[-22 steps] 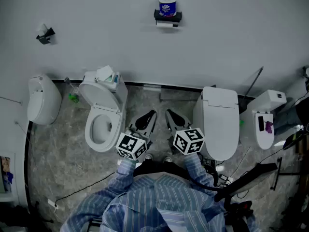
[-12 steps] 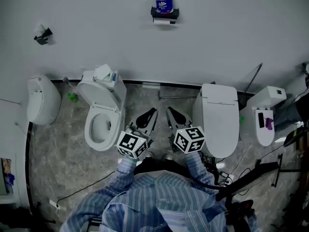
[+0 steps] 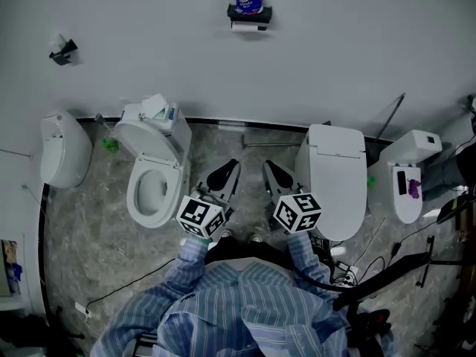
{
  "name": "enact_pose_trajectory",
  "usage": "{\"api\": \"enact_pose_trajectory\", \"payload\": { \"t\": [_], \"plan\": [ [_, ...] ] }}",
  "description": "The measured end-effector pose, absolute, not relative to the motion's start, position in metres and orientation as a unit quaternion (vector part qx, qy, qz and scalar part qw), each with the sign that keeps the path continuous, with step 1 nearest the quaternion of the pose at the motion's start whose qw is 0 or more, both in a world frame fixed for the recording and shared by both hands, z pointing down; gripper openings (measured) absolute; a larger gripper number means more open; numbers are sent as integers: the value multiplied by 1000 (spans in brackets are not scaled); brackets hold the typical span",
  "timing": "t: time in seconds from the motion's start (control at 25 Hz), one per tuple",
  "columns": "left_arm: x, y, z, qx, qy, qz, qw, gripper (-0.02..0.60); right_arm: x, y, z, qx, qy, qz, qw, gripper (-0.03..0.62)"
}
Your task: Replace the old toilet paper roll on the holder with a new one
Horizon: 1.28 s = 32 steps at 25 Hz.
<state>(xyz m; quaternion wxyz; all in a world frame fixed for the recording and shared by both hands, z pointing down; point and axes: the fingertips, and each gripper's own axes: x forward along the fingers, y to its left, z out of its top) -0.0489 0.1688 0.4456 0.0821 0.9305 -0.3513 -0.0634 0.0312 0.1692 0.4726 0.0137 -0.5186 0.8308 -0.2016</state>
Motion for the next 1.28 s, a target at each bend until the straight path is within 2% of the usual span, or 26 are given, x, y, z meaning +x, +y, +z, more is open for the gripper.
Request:
{"api": "enact_pose_trajectory", "payload": {
  "t": [0.36,0.64,0.88,1.28],
  "plan": [
    [-10,174,456,931,-350,-61,85,11,60,169,487,-497,844,-200,5,6],
    [4,150,458,937,-343,-34,62,11,60,144,488,-488,850,-196,11,6],
    [2,97,465,941,-329,-35,69,11,56,94,499,-494,845,-207,3,6],
    [-17,-45,451,956,-285,-26,62,11,37,-55,487,-514,832,-208,10,5]
  ]
}}
